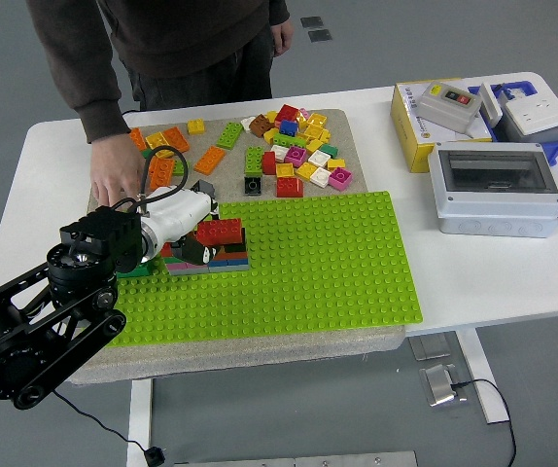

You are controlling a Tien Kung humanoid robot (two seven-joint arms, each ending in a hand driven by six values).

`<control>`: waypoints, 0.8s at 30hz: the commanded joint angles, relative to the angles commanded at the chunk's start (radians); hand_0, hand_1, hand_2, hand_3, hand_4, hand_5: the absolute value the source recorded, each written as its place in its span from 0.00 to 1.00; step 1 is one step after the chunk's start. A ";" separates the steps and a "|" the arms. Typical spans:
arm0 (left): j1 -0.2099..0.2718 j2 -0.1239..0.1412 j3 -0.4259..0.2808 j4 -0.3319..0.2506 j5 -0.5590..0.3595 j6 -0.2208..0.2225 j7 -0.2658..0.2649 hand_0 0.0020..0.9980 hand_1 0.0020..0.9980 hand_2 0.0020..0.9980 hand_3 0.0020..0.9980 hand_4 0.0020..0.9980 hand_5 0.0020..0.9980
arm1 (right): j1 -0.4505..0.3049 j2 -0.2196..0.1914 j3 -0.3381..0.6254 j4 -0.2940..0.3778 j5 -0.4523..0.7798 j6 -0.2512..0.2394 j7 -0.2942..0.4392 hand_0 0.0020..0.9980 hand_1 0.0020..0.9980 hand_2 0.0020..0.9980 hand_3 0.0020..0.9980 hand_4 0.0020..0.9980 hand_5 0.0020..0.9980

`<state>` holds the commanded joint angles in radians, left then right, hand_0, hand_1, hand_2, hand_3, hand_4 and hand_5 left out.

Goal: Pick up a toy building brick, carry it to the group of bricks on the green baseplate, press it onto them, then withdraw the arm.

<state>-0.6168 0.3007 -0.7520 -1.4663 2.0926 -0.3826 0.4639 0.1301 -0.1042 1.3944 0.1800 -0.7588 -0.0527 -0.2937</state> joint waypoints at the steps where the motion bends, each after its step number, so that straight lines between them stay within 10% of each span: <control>1: 0.000 0.000 0.000 0.000 0.000 0.000 0.000 0.96 0.93 0.90 0.64 0.64 0.31 | 0.000 0.000 0.000 0.000 0.000 0.000 0.000 0.63 0.59 0.68 0.78 0.65 1.00; 24: -0.005 0.001 0.000 0.003 -0.003 0.002 -0.003 0.96 0.93 0.91 0.65 0.66 0.32 | 0.000 0.000 -0.004 0.000 0.004 -0.001 0.003 0.63 0.59 0.68 0.78 0.65 1.00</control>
<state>-0.6216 0.3014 -0.7521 -1.4635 2.0894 -0.3805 0.4611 0.1302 -0.1044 1.3902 0.1800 -0.7547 -0.0539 -0.2912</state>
